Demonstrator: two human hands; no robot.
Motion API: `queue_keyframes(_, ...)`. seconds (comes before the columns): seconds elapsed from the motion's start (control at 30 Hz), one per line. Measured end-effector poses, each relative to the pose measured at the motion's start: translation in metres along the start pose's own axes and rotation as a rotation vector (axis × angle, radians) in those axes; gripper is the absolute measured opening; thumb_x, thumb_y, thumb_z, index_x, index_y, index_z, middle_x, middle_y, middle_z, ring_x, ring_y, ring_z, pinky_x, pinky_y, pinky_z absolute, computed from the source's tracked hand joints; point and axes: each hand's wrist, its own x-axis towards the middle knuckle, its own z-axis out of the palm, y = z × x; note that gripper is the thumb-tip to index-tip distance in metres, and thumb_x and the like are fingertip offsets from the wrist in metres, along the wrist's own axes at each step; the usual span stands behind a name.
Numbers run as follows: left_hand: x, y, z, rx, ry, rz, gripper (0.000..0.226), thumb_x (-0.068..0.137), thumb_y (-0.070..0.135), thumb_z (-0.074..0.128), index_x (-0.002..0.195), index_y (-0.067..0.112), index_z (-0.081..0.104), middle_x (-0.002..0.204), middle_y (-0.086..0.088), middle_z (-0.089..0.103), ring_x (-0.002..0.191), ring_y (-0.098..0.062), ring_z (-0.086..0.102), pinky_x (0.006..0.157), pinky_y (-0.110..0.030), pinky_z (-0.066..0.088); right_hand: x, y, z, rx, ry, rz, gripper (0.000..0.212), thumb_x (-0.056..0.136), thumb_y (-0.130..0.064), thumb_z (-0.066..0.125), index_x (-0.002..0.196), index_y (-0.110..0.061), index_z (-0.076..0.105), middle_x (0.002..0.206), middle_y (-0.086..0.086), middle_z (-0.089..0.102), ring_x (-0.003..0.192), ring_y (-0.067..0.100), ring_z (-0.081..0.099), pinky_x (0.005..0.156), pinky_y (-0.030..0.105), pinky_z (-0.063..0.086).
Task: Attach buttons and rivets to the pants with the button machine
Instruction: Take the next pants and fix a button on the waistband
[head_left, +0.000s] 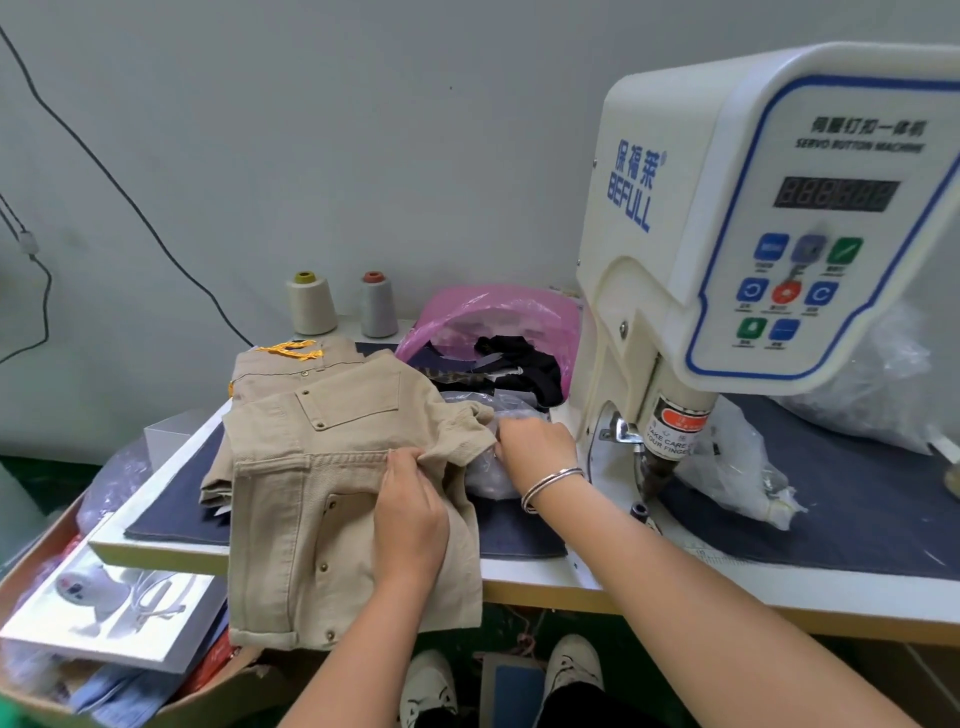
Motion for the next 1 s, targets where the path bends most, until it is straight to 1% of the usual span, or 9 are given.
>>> queue_keyframes(0.1, 0.000, 0.000, 0.000, 0.011, -0.001, 0.003, 0.020, 0.092, -0.006, 0.042, 0.100, 0.009, 0.053, 0.089, -0.008, 0.057, 0.080, -0.018, 0.048, 0.067, -0.018, 0.027, -0.025, 0.002, -0.016, 0.217, 0.084, 0.007, 0.022, 0.098, -0.032, 0.044, 0.106, -0.019, 0.060, 0.096, 0.000, 0.066, 0.089, 0.021, 0.062, 0.078, 0.032, 0.043)
queue_keyframes(0.17, 0.001, 0.000, 0.000, 0.021, -0.003, -0.001, 0.020, 0.092, -0.006, 0.042, 0.101, 0.008, 0.054, 0.091, -0.009, 0.057, 0.082, -0.021, 0.050, 0.068, -0.020, 0.027, -0.058, 0.002, -0.028, 0.501, 0.162, 0.033, 0.016, 0.094, -0.033, 0.054, 0.093, -0.020, 0.064, 0.082, -0.006, 0.063, 0.079, 0.012, 0.059, 0.072, 0.026, 0.046)
queue_keyframes(0.27, 0.001, 0.001, 0.000, 0.040, -0.015, 0.005, 0.020, 0.091, -0.007, 0.043, 0.101, 0.005, 0.054, 0.093, -0.012, 0.058, 0.088, -0.029, 0.054, 0.074, -0.026, 0.033, -0.112, 0.009, -0.044, 0.868, 0.167, 0.144, 0.010, 0.087, -0.029, 0.064, 0.077, -0.028, 0.063, 0.064, -0.010, 0.060, 0.066, 0.003, 0.057, 0.060, 0.015, 0.046)
queue_keyframes(0.4, -0.001, 0.007, -0.001, 0.081, -0.036, 0.058, 0.019, 0.088, -0.012, 0.045, 0.100, -0.002, 0.056, 0.095, -0.020, 0.059, 0.095, -0.039, 0.056, 0.091, -0.050, 0.043, -0.157, 0.047, -0.058, 1.062, 0.151, 0.311, 0.010, 0.086, -0.023, 0.065, 0.081, -0.031, 0.065, 0.073, -0.014, 0.067, 0.067, 0.003, 0.062, 0.062, 0.016, 0.052)
queue_keyframes(0.5, -0.001, 0.007, 0.000, 0.109, -0.060, 0.059, 0.019, 0.087, -0.013, 0.046, 0.098, -0.003, 0.056, 0.095, -0.023, 0.059, 0.098, -0.043, 0.055, 0.095, -0.057, 0.041, -0.161, 0.077, -0.063, 1.089, 0.192, 0.357, 0.015, 0.087, -0.011, 0.064, 0.083, -0.025, 0.067, 0.066, -0.013, 0.067, 0.061, -0.001, 0.061, 0.059, 0.010, 0.047)
queue_keyframes(0.6, -0.002, 0.007, 0.000, 0.137, -0.080, 0.035, 0.019, 0.088, -0.012, 0.045, 0.100, -0.004, 0.057, 0.098, -0.024, 0.059, 0.108, -0.046, 0.052, 0.097, -0.055, 0.039, -0.153, 0.094, -0.064, 1.094, 0.157, 0.356, 0.017, 0.085, -0.004, 0.066, 0.078, -0.020, 0.068, 0.055, -0.009, 0.063, 0.052, -0.002, 0.055, 0.055, 0.008, 0.044)
queue_keyframes(0.87, -0.002, 0.011, -0.001, 0.151, -0.102, 0.001, 0.018, 0.088, -0.011, 0.044, 0.099, -0.004, 0.057, 0.099, -0.024, 0.059, 0.113, -0.047, 0.049, 0.100, -0.055, 0.037, -0.129, 0.107, -0.064, 0.798, 0.028, 0.222, 0.014, 0.083, -0.012, 0.070, 0.075, -0.021, 0.064, 0.056, -0.011, 0.061, 0.053, -0.001, 0.058, 0.058, 0.007, 0.044)
queue_keyframes(0.93, -0.002, 0.011, -0.001, 0.152, -0.105, -0.014, 0.017, 0.088, -0.011, 0.043, 0.096, -0.004, 0.057, 0.098, -0.023, 0.058, 0.112, -0.047, 0.050, 0.100, -0.054, 0.037, -0.128, 0.110, -0.063, 0.728, -0.006, 0.200, 0.018, 0.085, -0.015, 0.068, 0.075, -0.027, 0.061, 0.060, -0.012, 0.060, 0.058, 0.002, 0.058, 0.062, 0.010, 0.044)
queue_keyframes(1.0, -0.002, 0.012, -0.002, 0.154, -0.108, -0.024, 0.015, 0.088, -0.011, 0.043, 0.093, -0.004, 0.055, 0.095, -0.023, 0.058, 0.111, -0.046, 0.050, 0.101, -0.053, 0.036, -0.127, 0.111, -0.063, 0.686, -0.030, 0.180, 0.013, 0.087, -0.017, 0.066, 0.078, -0.025, 0.062, 0.063, -0.009, 0.060, 0.064, 0.010, 0.059, 0.065, 0.017, 0.045)
